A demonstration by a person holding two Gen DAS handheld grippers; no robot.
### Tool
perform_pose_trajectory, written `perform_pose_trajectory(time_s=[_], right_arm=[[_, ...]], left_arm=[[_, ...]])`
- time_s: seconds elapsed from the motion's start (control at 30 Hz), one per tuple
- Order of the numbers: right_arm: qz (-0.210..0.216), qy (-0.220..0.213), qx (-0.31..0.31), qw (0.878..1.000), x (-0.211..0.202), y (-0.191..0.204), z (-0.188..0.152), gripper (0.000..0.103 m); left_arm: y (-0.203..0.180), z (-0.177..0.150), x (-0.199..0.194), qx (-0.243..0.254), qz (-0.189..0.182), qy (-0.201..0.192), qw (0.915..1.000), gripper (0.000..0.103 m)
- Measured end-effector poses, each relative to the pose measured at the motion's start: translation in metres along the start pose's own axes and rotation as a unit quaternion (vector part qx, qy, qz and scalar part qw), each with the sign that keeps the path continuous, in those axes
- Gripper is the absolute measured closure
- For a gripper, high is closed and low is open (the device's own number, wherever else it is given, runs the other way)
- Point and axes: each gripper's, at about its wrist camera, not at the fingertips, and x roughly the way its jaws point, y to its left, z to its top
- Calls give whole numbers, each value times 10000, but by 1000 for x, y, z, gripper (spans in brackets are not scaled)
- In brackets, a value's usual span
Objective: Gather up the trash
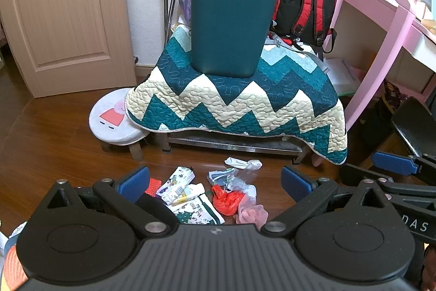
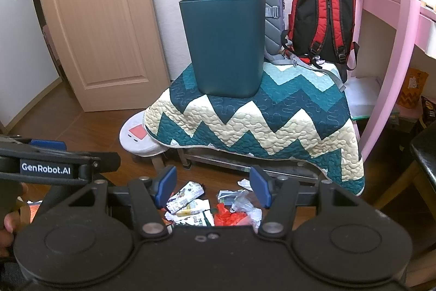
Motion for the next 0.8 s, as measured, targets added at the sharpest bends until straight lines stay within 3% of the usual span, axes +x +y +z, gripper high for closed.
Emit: perform_pose_trajectory(time_s=[0.37,0.63,0.8], right_arm=[[-77,306,-80,9995,35,-19,8,44],[104,936,635,9935,122,-73,18,43],[86,1305,915,9872,182,-96,15,44]], left_arm=[[16,14,44,-141,-156,318,9993,0],[47,44,122,-517,-214,794,9953,0],[68,65,188,-273,-86,1088,9937,0]])
